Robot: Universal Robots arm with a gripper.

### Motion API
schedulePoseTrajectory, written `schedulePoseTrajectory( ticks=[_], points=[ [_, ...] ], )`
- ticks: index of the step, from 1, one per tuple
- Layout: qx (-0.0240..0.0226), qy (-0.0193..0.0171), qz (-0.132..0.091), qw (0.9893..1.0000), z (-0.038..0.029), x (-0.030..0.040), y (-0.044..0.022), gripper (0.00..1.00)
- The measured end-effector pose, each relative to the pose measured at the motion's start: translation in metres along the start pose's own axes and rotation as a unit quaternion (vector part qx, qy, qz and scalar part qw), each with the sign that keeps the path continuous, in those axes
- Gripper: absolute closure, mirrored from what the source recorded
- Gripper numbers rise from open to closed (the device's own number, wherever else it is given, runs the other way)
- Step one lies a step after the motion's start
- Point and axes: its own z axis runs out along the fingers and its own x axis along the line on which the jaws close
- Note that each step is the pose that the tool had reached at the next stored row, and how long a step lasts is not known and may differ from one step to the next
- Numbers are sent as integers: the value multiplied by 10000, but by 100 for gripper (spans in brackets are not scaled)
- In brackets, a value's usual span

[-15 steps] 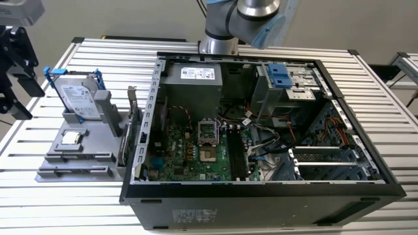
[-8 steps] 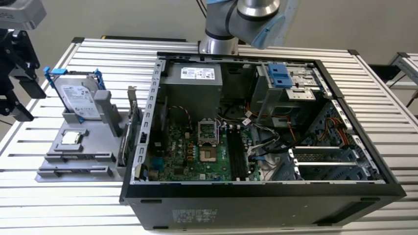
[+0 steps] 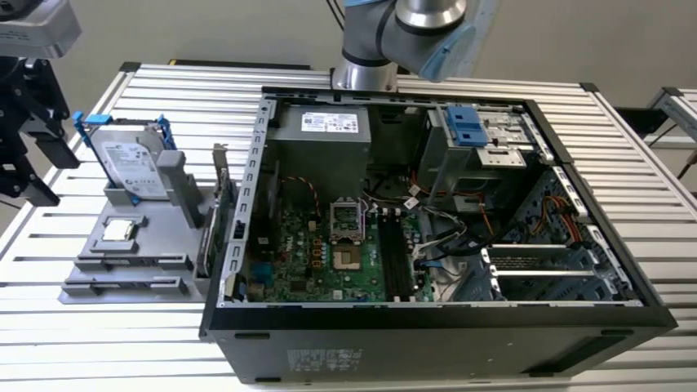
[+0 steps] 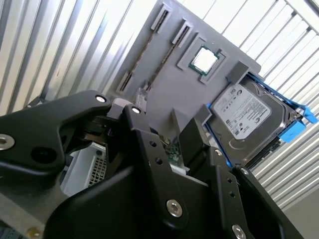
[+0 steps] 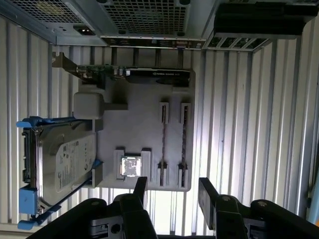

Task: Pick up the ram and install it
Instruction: 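Pick up the ram and move it above insertion slot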

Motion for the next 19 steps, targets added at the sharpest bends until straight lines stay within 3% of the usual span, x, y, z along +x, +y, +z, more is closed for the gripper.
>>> schedulePoseTrajectory(
  ticks=[19],
  points=[
    [-2, -2, 0, 10000, 165, -7, -1, 0]
  ],
)
